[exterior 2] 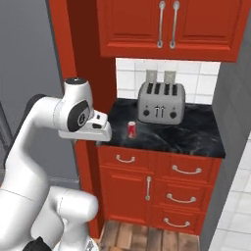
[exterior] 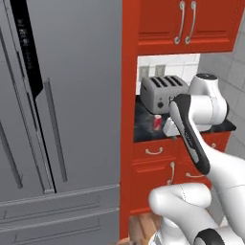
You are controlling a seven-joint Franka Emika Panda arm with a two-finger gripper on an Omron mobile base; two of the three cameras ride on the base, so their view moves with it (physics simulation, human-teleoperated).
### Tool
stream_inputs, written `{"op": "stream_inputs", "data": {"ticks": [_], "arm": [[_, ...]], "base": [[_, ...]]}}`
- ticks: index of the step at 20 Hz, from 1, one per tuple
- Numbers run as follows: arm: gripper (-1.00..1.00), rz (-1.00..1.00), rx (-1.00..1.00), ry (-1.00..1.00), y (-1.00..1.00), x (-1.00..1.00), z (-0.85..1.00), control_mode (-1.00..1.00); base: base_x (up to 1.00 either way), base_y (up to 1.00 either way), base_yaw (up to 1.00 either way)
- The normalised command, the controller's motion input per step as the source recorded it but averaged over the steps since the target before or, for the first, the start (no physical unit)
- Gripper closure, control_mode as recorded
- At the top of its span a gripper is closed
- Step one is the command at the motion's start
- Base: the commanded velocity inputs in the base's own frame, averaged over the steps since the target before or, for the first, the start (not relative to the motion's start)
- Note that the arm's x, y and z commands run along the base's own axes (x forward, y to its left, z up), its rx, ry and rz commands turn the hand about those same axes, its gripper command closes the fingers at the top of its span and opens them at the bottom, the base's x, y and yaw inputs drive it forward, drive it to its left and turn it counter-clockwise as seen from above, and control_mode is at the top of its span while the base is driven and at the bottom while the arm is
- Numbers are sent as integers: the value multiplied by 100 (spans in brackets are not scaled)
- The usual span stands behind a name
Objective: Four empty soda cans are scattered around the kitchen. Gather all the cans and cluster them next to the stove for recycling.
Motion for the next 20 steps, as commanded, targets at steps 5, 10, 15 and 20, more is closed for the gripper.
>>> {"op": "stream_inputs", "data": {"ticks": [5,10,15,20], "arm": [[-100,0,0,0,0,0,0,100],[-100,0,0,0,0,0,0,100],[-100,0,0,0,0,0,0,100],[-100,0,0,0,0,0,0,100]], "base": [[45,-46,0],[47,-46,0],[46,-19,0],[42,0,0]]}}
